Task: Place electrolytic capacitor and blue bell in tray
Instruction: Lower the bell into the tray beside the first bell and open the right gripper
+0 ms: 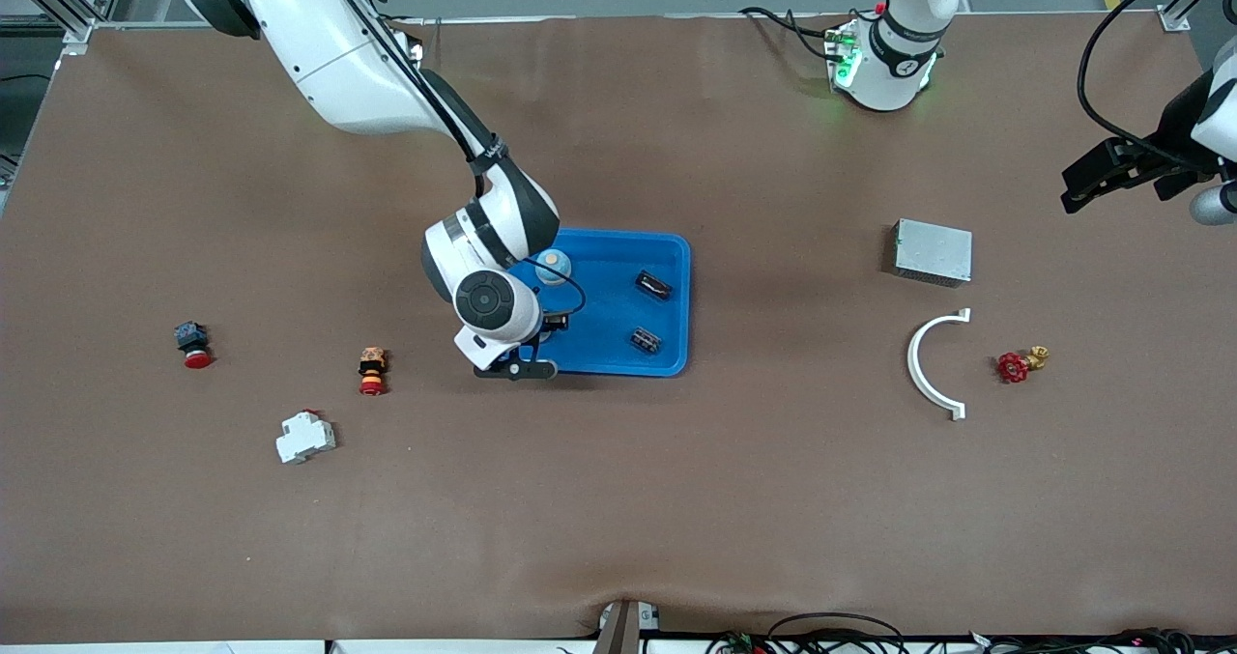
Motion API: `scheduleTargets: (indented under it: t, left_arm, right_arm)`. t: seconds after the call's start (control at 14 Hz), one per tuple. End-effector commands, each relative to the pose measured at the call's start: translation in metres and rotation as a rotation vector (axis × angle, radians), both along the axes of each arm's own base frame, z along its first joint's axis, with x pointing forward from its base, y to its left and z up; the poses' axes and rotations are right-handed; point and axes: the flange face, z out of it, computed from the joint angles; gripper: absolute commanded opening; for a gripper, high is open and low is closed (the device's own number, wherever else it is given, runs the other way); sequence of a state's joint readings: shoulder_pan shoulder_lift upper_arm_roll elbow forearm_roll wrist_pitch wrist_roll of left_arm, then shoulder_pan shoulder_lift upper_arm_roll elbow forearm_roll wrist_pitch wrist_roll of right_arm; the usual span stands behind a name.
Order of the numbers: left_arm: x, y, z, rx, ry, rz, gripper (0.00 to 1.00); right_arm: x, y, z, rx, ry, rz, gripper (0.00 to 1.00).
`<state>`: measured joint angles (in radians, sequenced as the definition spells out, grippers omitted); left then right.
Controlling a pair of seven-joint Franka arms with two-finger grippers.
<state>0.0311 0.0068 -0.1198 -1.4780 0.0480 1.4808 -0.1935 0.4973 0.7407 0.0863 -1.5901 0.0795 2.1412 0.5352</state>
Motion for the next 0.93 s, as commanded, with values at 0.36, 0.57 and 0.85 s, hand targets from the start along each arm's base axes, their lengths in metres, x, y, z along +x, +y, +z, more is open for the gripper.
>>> scheduleTargets:
  t: [0.36, 0.57, 0.85]
  left_arm:
    - [-0.015, 0.002, 0.023, -0.050, -0.029, 0.003, 1.00]
    - [-0.014, 0.001, 0.020, -0.051, -0.024, 0.006, 1.00]
    - [-0.015, -0.003, 0.022, -0.054, -0.027, -0.002, 1.00]
  right_arm:
    - [-0.003, -0.007, 0.095, -0.008, 0.033, 0.008, 1.00]
    - [-0.002, -0.029, 0.158, -0.006, 0.031, 0.015, 1.00]
    - [-0.012, -0.082, 0.239, -0.015, 0.074, 0.036, 1.00]
